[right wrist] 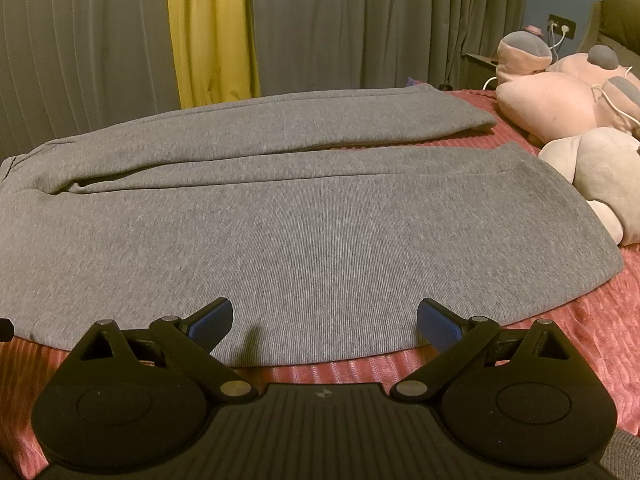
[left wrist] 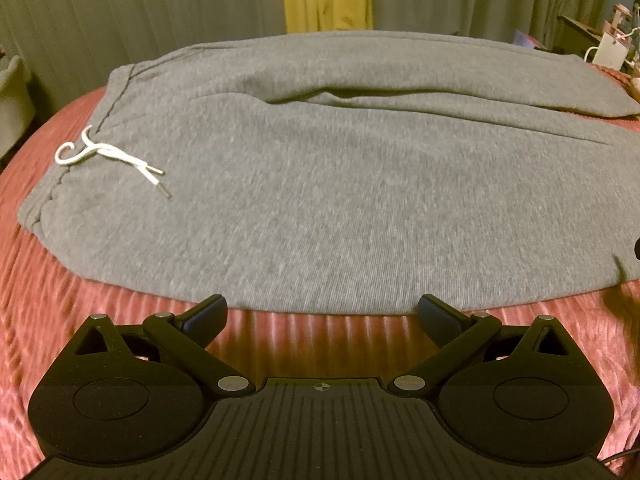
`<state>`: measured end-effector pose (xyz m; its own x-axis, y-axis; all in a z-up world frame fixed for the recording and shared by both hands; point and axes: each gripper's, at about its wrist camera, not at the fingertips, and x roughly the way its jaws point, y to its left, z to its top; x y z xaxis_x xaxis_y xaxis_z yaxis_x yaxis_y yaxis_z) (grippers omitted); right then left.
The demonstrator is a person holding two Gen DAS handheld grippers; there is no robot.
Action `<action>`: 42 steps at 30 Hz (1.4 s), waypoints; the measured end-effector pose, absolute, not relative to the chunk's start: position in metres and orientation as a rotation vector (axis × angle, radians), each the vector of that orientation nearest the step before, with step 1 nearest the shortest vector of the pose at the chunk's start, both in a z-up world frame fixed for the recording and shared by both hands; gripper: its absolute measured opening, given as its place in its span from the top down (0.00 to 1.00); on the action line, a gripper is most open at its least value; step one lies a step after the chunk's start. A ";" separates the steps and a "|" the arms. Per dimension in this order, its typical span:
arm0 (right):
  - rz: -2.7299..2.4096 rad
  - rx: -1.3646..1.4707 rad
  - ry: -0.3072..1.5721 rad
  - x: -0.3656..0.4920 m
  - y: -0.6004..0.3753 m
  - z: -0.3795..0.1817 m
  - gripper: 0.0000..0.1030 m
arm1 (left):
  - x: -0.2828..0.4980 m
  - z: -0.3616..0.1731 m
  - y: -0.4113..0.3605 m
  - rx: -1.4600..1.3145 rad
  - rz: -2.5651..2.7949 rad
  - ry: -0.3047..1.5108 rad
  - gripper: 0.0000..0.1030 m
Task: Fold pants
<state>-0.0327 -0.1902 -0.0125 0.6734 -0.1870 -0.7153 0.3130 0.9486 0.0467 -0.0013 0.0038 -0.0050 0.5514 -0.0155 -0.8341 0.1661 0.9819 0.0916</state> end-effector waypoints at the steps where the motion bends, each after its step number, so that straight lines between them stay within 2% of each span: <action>1: -0.283 0.171 0.784 -0.033 -0.190 -0.013 0.04 | -0.002 -0.005 0.004 0.166 -0.108 0.982 0.00; 42: -0.282 0.158 0.794 -0.033 -0.189 -0.013 0.04 | 0.002 -0.004 0.006 0.145 -0.106 1.000 0.00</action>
<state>-0.0329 -0.1890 -0.0128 0.6662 -0.1900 -0.7211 0.3079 0.9508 0.0340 0.0024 0.0061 -0.0040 0.5366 -0.0224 -0.8436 0.1557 0.9851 0.0728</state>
